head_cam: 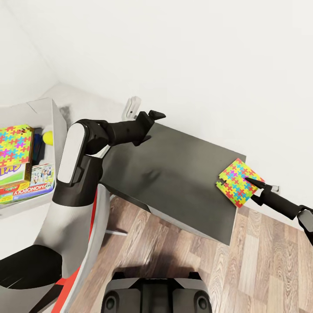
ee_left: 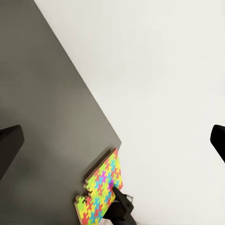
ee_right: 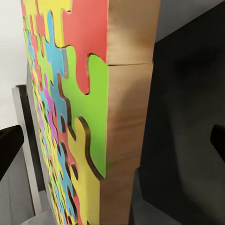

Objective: Put all the toys in the child's room - the three board games (two on the bed and one on the table), the two jigsaw puzzles on the table, and the tennis ball on the table - inside the toy box on the table in the child's room.

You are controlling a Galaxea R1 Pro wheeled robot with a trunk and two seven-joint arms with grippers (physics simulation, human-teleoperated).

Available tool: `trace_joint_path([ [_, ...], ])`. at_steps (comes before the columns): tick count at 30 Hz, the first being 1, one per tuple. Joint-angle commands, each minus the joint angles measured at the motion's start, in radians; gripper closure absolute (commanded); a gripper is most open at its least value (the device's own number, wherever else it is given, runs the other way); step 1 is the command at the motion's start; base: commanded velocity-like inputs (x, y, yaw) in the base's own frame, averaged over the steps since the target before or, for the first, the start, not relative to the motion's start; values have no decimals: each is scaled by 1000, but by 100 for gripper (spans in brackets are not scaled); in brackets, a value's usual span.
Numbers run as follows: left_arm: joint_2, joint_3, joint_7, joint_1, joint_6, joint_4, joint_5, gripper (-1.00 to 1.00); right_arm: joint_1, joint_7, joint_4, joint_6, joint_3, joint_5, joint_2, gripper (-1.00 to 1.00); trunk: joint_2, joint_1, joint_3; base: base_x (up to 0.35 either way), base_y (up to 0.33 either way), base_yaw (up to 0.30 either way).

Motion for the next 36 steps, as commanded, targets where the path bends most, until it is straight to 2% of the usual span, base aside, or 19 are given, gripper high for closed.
trace_joint_path([
  [1, 0, 1, 9, -1, 1, 0, 8, -100, -1, 2, 1, 5, -2, -1, 1, -100, -1, 0, -1, 0, 0, 9],
  [2, 0, 1, 9, -1, 1, 0, 8, -100, -1, 2, 1, 5, -2, -1, 1, -100, -1, 0, -1, 0, 0, 9],
  [3, 0, 1, 9, -1, 1, 0, 8, -100, -1, 3, 0, 5, -2, 0, 3, 100, -1, 0, -1, 0, 0, 7],
  [27, 0, 1, 9, -1, 1, 2, 7, -100, 4, 6, -33, 7, 1, 3, 7, 100, -1, 0, -1, 0, 0, 1],
  [36, 0, 0, 0, 0, 1, -18, 7, -100, 18, 11, -131, 18, -2, -1, 6, 100, -1, 0, -1, 0, 0, 0],
])
